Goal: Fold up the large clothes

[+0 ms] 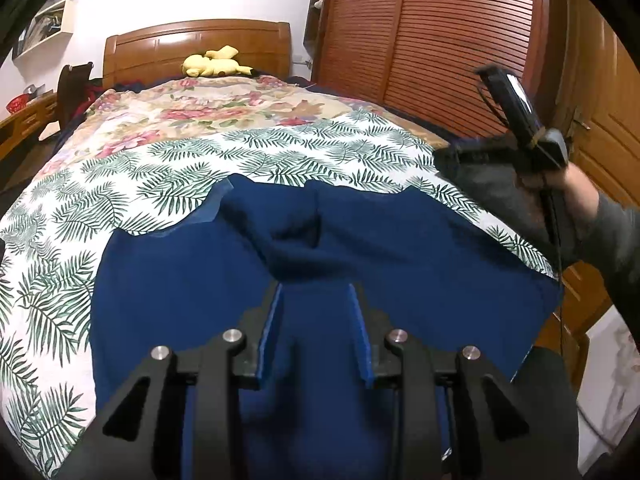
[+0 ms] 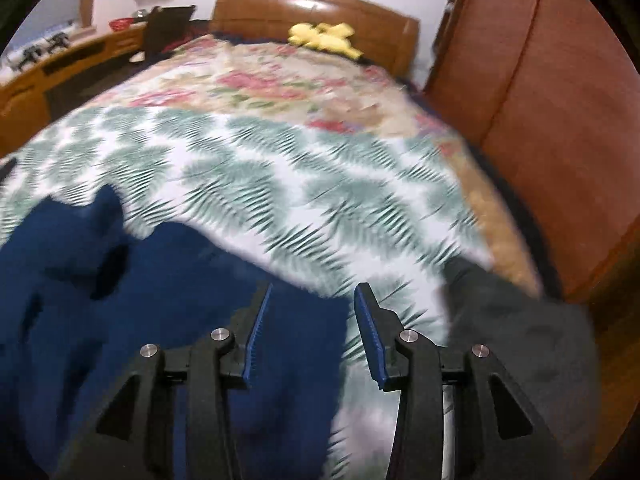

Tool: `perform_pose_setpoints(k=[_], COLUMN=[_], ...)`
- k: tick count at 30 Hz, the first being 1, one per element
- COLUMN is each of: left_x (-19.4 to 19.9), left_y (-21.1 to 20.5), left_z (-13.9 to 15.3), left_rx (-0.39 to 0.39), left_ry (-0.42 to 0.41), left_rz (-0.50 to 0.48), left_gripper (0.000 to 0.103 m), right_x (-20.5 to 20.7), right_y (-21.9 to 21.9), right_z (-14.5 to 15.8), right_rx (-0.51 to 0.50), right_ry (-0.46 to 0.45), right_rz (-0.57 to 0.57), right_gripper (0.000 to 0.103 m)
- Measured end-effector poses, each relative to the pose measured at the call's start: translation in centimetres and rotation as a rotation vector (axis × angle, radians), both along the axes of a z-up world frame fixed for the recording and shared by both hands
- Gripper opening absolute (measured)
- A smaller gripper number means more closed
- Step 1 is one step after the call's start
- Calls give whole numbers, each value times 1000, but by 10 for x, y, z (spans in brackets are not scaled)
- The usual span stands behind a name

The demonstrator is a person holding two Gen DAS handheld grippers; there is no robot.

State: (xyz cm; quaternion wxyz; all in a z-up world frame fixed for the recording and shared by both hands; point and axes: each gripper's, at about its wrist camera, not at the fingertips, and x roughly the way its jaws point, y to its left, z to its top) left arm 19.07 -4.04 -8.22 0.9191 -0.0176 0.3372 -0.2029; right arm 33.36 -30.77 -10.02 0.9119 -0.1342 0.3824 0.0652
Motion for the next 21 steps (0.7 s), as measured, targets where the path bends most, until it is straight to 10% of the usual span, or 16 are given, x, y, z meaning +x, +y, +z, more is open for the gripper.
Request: perform_pose_setpoints(k=[21], left_x=[-38], left_y=[16], left_z=[-21], left_rx=[81], left_ry=[77], left_rz=[74], left_gripper=[36], right_x=[-142], right_y=[53], right_z=[-81], right_rx=[140], right_ry=[164], right_rz=[258], right_gripper=[42])
